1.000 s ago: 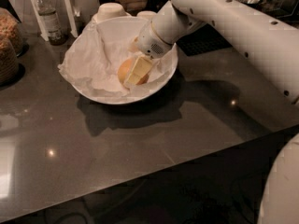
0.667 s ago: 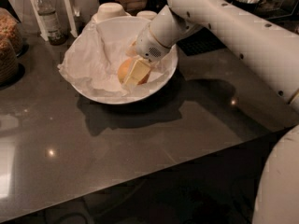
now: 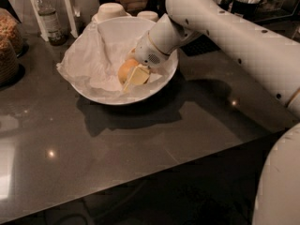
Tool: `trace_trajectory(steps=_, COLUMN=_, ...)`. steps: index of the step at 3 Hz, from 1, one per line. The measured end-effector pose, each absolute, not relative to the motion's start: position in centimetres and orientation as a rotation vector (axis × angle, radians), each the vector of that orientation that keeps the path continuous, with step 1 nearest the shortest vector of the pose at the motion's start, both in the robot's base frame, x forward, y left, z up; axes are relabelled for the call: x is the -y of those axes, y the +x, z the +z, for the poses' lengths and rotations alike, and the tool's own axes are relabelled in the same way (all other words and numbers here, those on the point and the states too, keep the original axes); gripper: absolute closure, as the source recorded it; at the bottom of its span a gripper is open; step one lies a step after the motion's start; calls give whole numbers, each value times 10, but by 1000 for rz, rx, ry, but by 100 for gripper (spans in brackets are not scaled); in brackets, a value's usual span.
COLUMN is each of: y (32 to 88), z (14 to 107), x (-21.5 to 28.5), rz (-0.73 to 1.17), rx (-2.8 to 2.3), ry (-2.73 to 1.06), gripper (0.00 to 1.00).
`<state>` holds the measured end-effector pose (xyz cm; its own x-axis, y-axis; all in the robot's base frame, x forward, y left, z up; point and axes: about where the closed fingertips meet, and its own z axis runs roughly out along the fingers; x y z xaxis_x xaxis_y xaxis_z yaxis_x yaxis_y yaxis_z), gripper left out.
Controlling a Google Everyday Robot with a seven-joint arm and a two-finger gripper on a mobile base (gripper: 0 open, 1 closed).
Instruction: Pick orange from white bowl
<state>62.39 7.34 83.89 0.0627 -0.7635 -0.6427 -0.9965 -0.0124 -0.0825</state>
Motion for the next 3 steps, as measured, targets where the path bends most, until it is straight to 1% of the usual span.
trace_trajectory(steps=1, y=620, z=833, x=-68, rz=595, rx=-1786, ry=-1811, gripper=23)
trace_trajectory(steps=2, y=620, z=835, x=-68, rz=595, rx=-1786, ry=-1811, gripper=42)
trace_trajectory(steps=3, y=619, z=836, x=-64, rz=555, rx=-1782, ry=-1806, gripper=65)
